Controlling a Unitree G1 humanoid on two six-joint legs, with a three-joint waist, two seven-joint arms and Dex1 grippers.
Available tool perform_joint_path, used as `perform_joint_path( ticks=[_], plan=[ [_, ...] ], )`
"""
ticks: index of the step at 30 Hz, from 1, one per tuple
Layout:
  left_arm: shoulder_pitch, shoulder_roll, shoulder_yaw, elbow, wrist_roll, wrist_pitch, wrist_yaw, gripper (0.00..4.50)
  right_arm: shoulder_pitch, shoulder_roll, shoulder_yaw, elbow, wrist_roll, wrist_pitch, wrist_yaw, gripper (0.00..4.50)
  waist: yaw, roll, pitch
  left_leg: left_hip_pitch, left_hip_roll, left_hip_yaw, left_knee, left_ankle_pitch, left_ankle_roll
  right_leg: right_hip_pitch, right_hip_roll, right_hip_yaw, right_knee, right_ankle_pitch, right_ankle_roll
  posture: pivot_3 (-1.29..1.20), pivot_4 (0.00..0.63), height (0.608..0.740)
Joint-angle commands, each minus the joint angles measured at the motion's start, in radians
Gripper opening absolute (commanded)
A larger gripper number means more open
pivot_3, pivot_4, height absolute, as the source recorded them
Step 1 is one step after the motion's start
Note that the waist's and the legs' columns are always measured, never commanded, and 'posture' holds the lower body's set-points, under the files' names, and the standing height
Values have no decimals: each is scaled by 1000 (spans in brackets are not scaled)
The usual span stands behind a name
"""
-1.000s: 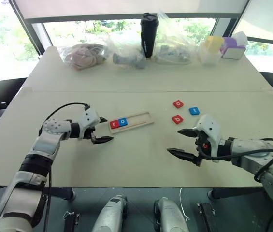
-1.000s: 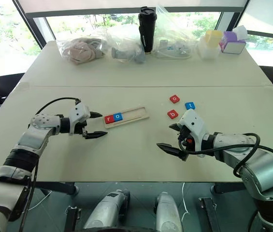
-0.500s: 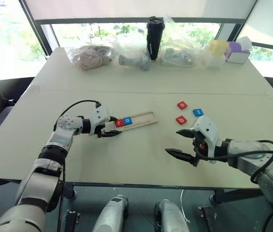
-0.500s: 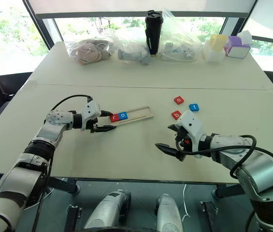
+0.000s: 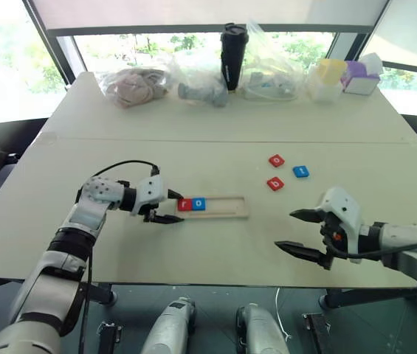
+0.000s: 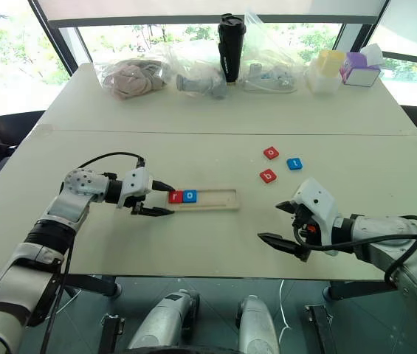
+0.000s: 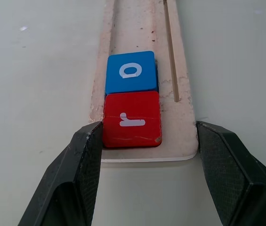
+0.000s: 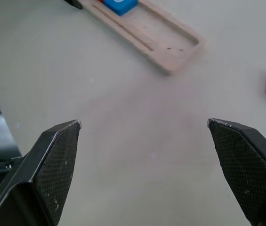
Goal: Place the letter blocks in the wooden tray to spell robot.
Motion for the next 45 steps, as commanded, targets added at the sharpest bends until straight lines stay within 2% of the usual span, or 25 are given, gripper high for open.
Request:
perform_joint_path(
  ticks=[1, 7, 16, 18, 20, 21, 27, 31, 35, 39, 45],
  plan=[
    [29, 12, -14, -122, -45, 62, -57, 2472, 4, 1, -38, -32, 4, -28, -6, 4500, 1, 0, 0, -1, 0, 0, 0, 0, 0, -1, 0, 0, 0, 0, 0, 0, 150, 740],
    [35, -10, -26, -149, -26, 117, -19, 2472, 2, 35, -3, -46, 2, -28, -47, 4500, 1, 0, 0, -2, 0, 0, 3, -1, -1, 0, 0, 1, 0, 0, -2, 0, 150, 740],
    [48, 3, -23, -126, -25, 92, -16, 2472, -8, 39, 14, -36, 2, -31, -70, 4500, 1, 0, 0, -2, 0, 0, 2, 0, 0, -2, 0, 1, 0, 0, -2, 0, 150, 740],
    [49, 5, -26, -111, -20, 61, -20, 3499, -10, 40, 22, -33, 0, -34, -72, 4500, 1, 0, 0, -2, 0, 0, 2, 0, 0, -2, 0, 1, 0, 0, -2, 0, 150, 740],
    [50, 9, -30, -103, -10, 37, -18, 4250, -12, 38, 28, -30, -1, -36, -71, 4500, 1, 0, 0, -2, 0, 0, 2, 0, 0, -2, 0, 1, 0, 0, -2, 0, 150, 740],
    [49, 12, -33, -96, -2, 22, -14, 4478, -14, 36, 32, -28, -2, -37, -70, 4500, 1, 0, 0, -2, 0, 0, 2, 0, 0, -2, 0, 1, 0, 0, -2, 0, 150, 740],
    [39, 36, -24, -82, 16, -7, -2, 4478, -24, 33, 41, -8, -14, -45, -71, 4500, 1, 0, 0, -2, 0, 0, 2, 0, 0, -2, 0, 1, 0, 0, -2, 0, 150, 740],
    [-2, 102, 52, -179, -91, 189, -37, 4478, -138, 121, 55, 70, -41, -33, -186, 4500, -11, -1, 1, -2, 2, 0, 2, 0, 0, -3, 2, 1, 1, 1, -2, 0, 150, 740],
    [-22, 187, 141, -368, -248, 486, -54, 4478, -343, 311, 161, 220, -134, 8, -380, 4500, -31, -1, 1, -3, 2, 0, 2, 0, 0, -6, 3, 1, 3, 1, -3, 0, 150, 740],
    [13, 208, 190, -503, -310, 616, 15, 4478, -467, 432, 221, 370, -217, 11, -480, 4500, -32, 1, 1, -3, 1, 1, -1, 1, 0, -7, 4, 2, 3, 1, -1, 0, 150, 740],
    [98, 216, 252, -672, -369, 751, 150, 4478, -576, 487, 275, 579, -341, -25, -543, 4500, -32, 1, 1, -3, 0, 2, -4, 2, -2, -9, 5, 5, 3, 3, 2, 0, 150, 740]
  ],
)
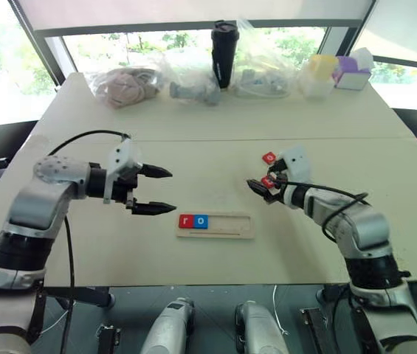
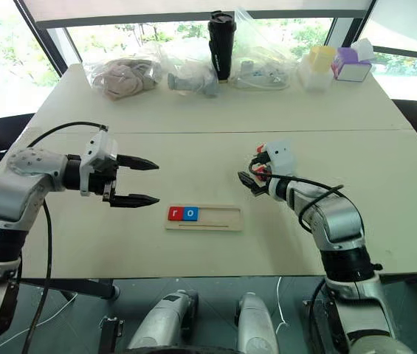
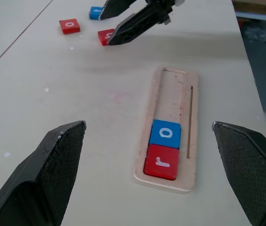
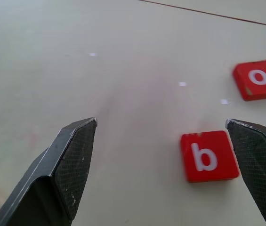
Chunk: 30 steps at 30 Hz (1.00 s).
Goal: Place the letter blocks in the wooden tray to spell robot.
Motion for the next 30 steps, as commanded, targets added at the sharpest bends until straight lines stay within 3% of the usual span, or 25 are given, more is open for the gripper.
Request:
perform_joint_path(
  ticks=[1, 8, 11, 16, 20, 24, 30],
  plan=[
    [30, 7, 70, -116, -50, 72, 88, 4478, -40, 1, 18, 67, -71, -42, -15, 4500, 1, 0, 0, 0, 0, 0, 0, 0, 0, 0, 0, 0, 0, 0, 0, 0, 150, 740],
    [106, 1, 92, -235, -92, 149, 199, 4478, -43, -6, 37, 103, -110, -29, 38, 4500, -6, 0, 0, 1, 1, 1, 0, 1, -1, 0, 2, 1, 1, 0, 0, 0, 150, 740],
    [114, -3, 89, -238, -95, 149, 223, 4500, -45, 8, 45, 106, -120, -30, 49, 3724, -9, 0, 0, 1, 1, 0, 0, 1, -1, 0, 2, 1, 1, 0, 0, 0, 150, 740],
    [116, -2, 75, -233, -96, 137, 240, 4500, -54, 28, 52, 118, -139, -28, 52, 1183, -17, 0, 0, 2, 1, 1, 0, 1, -2, 0, 2, 2, 1, 0, -1, 0, 150, 740],
    [123, -4, 70, -235, -98, 130, 249, 4500, -48, 10, 57, 86, -185, -21, 21, 1166, -17, 0, 0, 2, 1, 1, 0, 1, -2, 0, 2, 2, 1, 0, -1, 0, 150, 740],
    [142, -4, 71, -251, -107, 131, 251, 4500, 9, 39, -92, -63, -185, 70, -91, 1166, -11, 0, 0, 1, 1, 0, 0, 1, -2, 0, 2, 2, 1, 0, -1, 0, 150, 740],
    [138, -13, 50, -233, -103, 119, 241, 4500, 235, 134, -233, -510, -219, 470, -232, 1166, 6, 0, 0, 1, 2, 1, -4, 1, -2, -2, 2, 2, 1, 0, -1, 0, 150, 740]
  ],
)
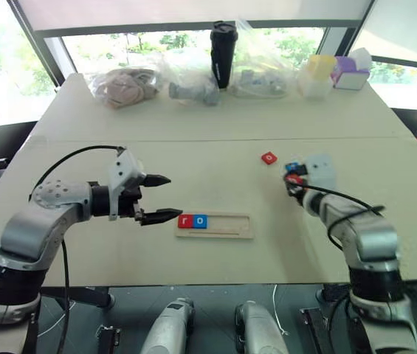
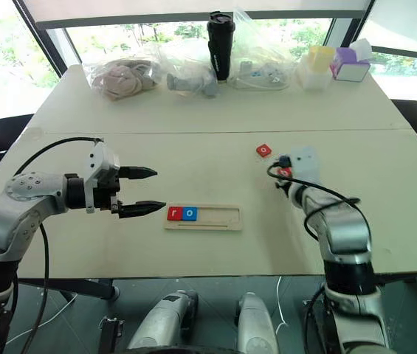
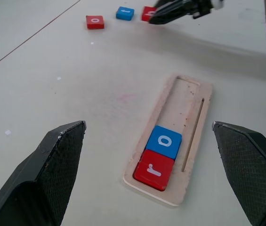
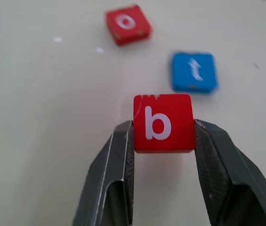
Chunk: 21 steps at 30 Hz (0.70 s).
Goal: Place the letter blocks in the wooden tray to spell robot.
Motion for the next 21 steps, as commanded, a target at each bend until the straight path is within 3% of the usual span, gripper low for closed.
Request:
perform_joint_path(
  ticks=[1, 6, 14, 20, 21],
  plan=[
    [-19, -7, -4, -3, -11, -25, -7, 4500, 58, 94, -43, -254, -16, 221, -66, 1166, 0, 0, 0, 0, 0, 0, 0, 0, 0, 0, 0, 0, 0, -1, -1, 0, 150, 740],
    [-56, -17, -33, 48, 5, -50, -27, 4500, 37, 262, -49, -401, -61, 381, -139, 1166, -9, 1, 0, 3, 2, 0, -1, 0, -1, 0, 3, 1, 0, 0, -7, 0, 150, 740],
    [-88, -37, -66, 81, 22, -68, -34, 4500, 28, 455, -44, -410, -121, 396, -212, 1166, -20, 1, -1, 3, 2, -1, -3, 2, -3, 0, 4, 2, -1, 1, -8, 0, 150, 740],
    [-81, -38, -63, 67, 20, -61, -24, 4500, 49, 446, -21, -413, -114, 396, -186, 4166, -23, 1, -1, 3, 2, -1, -6, 2, -3, -2, 4, 2, -1, 1, -7, 0, 150, 740],
    [-79, -37, -63, 64, 19, -59, -23, 4500, 49, 425, -13, -414, -102, 396, -166, 4450, -23, 1, -1, 3, 2, -1, -6, 2, -3, -2, 4, 2, -1, 1, -7, 0, 150, 740]
  ],
)
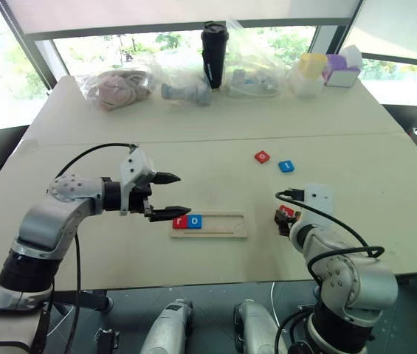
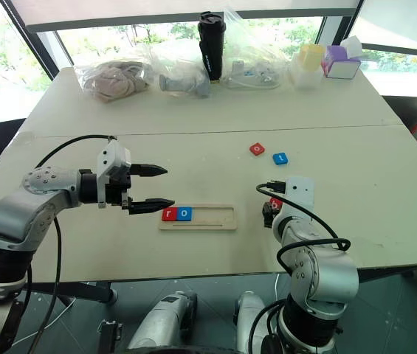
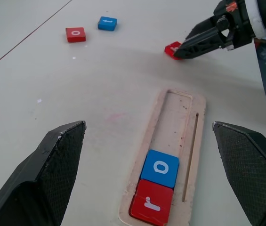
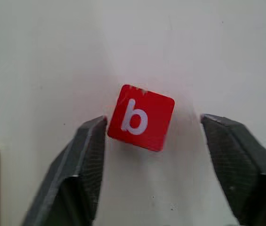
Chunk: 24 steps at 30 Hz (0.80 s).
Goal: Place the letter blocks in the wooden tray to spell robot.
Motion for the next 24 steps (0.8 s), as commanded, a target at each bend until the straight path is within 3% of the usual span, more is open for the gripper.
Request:
perform_joint_path(
  ticks=[1, 3, 5, 10, 15, 24],
  plan=[
    [-2, 4, 13, -25, -8, -2, 5, 4500, 8, -51, 30, -46, 38, 7, 60, 4450, 0, 0, 0, 0, 0, 0, 0, 0, 0, 0, 0, 0, 0, 0, 0, 0, 150, 740],
    [4, 7, 16, -35, -12, 5, 9, 4500, 41, -249, 54, -66, 90, -75, 190, 4450, 2, 0, 0, 0, 0, 0, 0, 0, 0, 1, 0, 0, 0, 0, 0, 0, 150, 740],
    [8, 12, 20, -41, -15, 9, 9, 4500, 82, -423, -7, -35, 160, -255, 375, 4450, 6, 1, 0, 0, -1, 0, 1, 0, 0, 2, -1, 0, -1, -1, 0, 0, 150, 740],
    [16, 44, 18, -46, -19, 8, -30, 4500, 267, -737, -73, 149, 250, -723, 798, 4450, 3, -1, 0, 1, 0, 1, 1, 0, 0, 4, -1, -1, -3, -2, 2, 0, 150, 740],
    [32, 94, 25, -60, -26, 3, -79, 4500, 296, -797, -73, 359, 311, -947, 969, 4450, -1, -1, 1, 2, 1, 3, 1, 0, 0, 5, -1, 0, -2, -1, 1, 0, 150, 740],
    [59, 132, 35, -89, -33, 5, -91, 4500, 201, -795, 42, 626, 249, -1160, 998, 4450, 8, -1, 1, 3, 1, 3, 2, 0, 0, 6, -5, -1, -3, -1, -1, 0, 150, 740]
  ],
)
